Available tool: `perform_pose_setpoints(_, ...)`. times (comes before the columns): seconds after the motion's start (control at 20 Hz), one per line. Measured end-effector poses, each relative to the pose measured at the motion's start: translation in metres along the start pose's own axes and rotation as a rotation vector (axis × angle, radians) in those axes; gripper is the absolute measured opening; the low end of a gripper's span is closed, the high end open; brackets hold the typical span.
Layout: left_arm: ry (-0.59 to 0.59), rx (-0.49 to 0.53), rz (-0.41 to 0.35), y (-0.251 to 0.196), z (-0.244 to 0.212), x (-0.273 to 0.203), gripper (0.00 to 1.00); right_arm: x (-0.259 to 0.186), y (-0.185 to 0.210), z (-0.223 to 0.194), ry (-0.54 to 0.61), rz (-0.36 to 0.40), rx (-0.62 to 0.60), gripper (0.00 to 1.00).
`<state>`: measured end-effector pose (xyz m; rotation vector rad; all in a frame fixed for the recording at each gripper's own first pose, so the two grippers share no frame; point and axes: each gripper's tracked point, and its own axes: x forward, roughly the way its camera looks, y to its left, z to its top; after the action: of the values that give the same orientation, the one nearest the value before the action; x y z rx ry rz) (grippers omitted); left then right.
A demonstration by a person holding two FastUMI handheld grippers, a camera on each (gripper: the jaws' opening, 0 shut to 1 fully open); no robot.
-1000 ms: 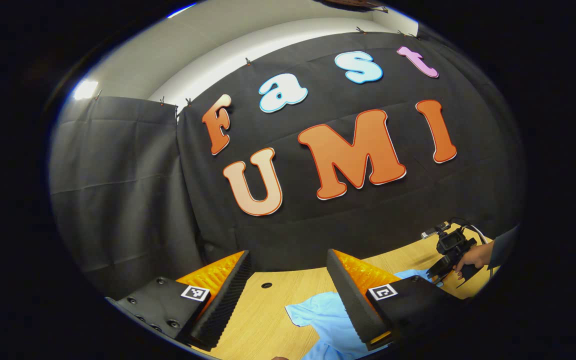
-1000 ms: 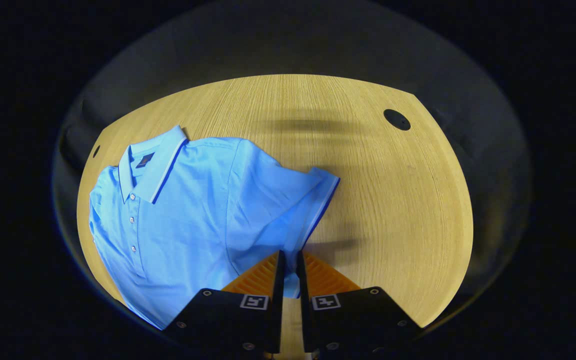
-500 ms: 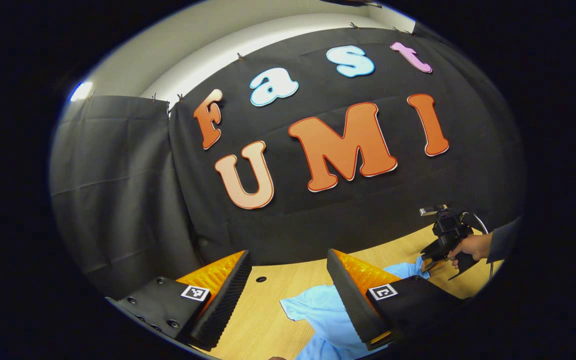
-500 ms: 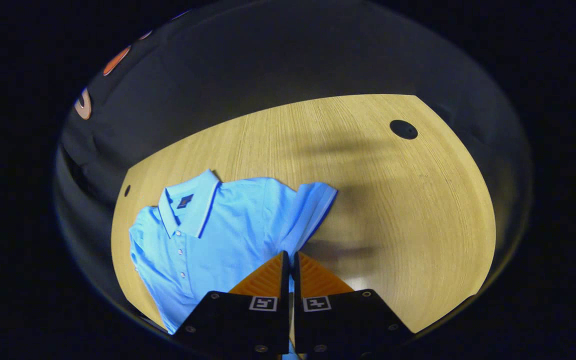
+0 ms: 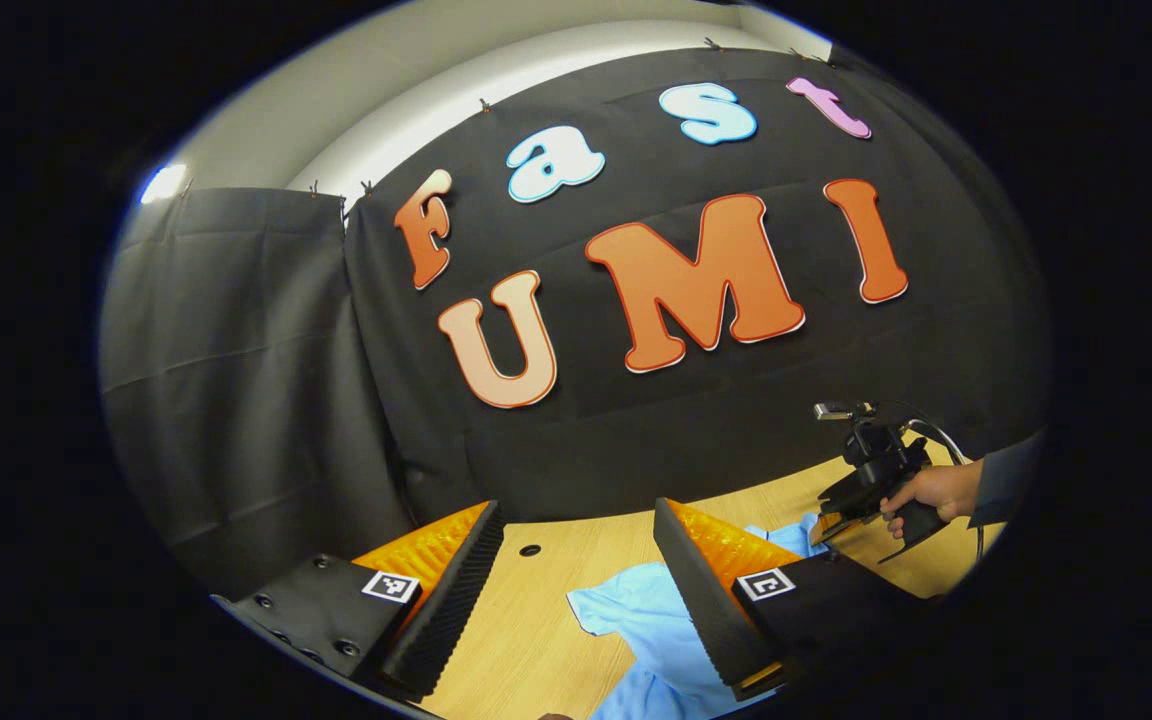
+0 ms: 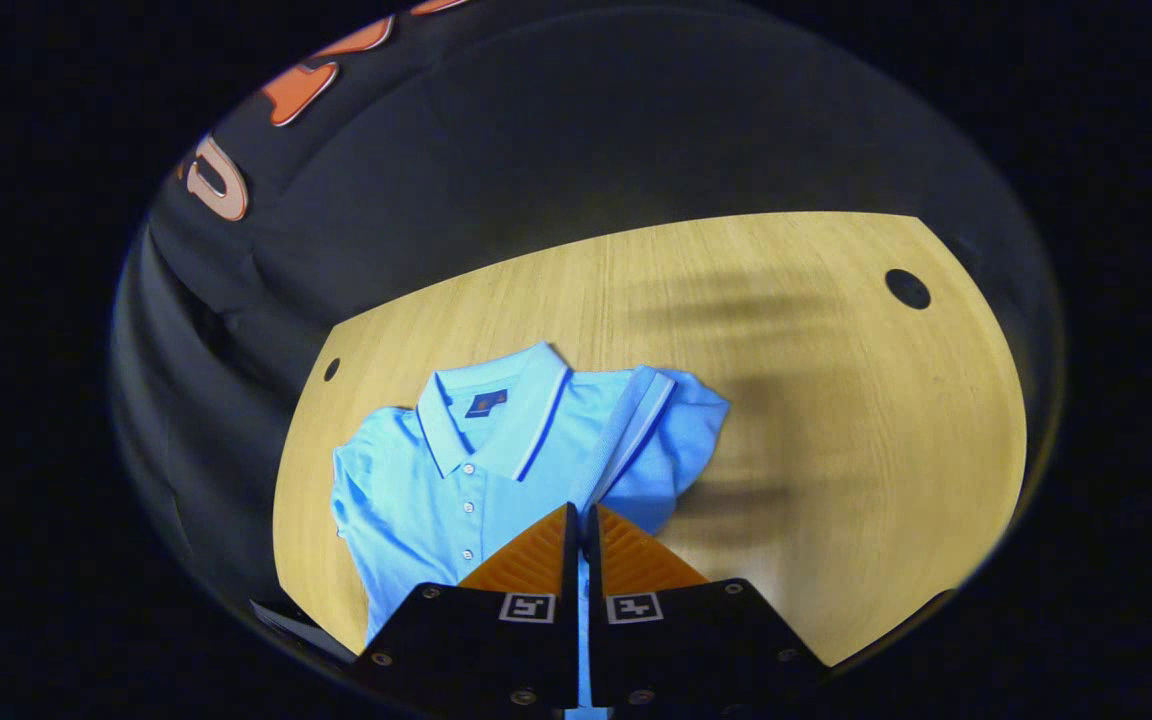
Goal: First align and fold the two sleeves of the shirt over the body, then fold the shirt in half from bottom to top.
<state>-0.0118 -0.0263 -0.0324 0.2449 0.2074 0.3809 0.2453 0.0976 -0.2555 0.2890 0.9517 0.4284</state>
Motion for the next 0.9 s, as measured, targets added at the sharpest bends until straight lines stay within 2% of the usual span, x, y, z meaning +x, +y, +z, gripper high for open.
perform_pose_setpoints(0.2, 0.083, -0.039, 0.003, 0.014, -0.021, 0.019, 1.00, 0.008, 0.020, -0.007, 0.016, 0.023, -0.012, 0.08)
perform_pose_setpoints(0.4, 0.149, -0.092, -0.035, 0.022, -0.042, 0.037, 1.00, -0.003, 0.019, 0.003, -0.030, -0.004, -0.019, 0.28)
perform_pose_setpoints(0.45, 0.177, -0.097, -0.048, 0.025, -0.051, 0.044, 1.00, -0.007, 0.015, 0.007, -0.047, -0.026, -0.025, 0.41)
perform_pose_setpoints(0.5, 0.199, -0.107, -0.062, 0.026, -0.057, 0.052, 0.99, -0.014, 0.014, 0.009, -0.063, -0.032, -0.032, 0.35)
perform_pose_setpoints(0.7, 0.274, -0.182, -0.173, 0.026, -0.087, 0.082, 1.00, -0.048, 0.013, 0.020, -0.154, -0.060, -0.038, 0.39)
perform_pose_setpoints(0.9, 0.382, -0.234, -0.263, 0.031, -0.122, 0.115, 1.00, -0.090, 0.017, 0.028, -0.265, -0.108, -0.029, 0.59)
